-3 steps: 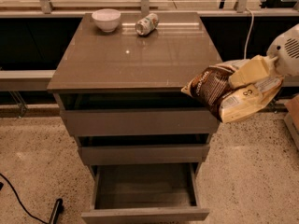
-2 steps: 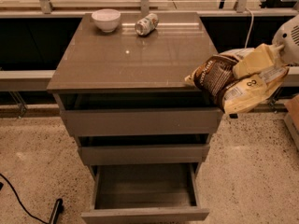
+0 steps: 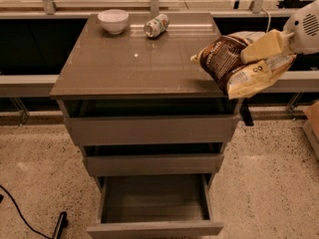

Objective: Pick brown chip bag from bottom drawer and place on counter

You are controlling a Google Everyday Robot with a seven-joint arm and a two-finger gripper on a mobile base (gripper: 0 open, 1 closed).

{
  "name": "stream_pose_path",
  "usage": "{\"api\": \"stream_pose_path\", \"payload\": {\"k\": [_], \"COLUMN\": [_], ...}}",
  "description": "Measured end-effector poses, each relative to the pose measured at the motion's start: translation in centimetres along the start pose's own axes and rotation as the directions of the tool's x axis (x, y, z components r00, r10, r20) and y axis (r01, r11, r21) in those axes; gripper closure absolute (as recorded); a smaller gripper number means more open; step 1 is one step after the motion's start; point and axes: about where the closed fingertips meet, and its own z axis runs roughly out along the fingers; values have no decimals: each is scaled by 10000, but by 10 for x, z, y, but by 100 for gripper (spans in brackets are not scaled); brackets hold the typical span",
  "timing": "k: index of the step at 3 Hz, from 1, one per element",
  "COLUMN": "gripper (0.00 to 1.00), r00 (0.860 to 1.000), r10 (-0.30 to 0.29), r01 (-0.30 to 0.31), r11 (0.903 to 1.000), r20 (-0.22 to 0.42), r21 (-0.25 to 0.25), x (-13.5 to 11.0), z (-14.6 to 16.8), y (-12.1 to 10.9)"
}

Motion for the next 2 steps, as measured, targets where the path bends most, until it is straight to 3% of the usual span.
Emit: {"api": "stream_pose_path", "payload": {"k": [1,2], "gripper": [100,100], "r00": [9957,9804], "r10": [235,560], "r01": [-226,-584], "r11": [9997,9983], "r20": [-894,-1887], "r21": [118,-71], "x": [18,37], "z": [19,43], "y": [2,1]}}
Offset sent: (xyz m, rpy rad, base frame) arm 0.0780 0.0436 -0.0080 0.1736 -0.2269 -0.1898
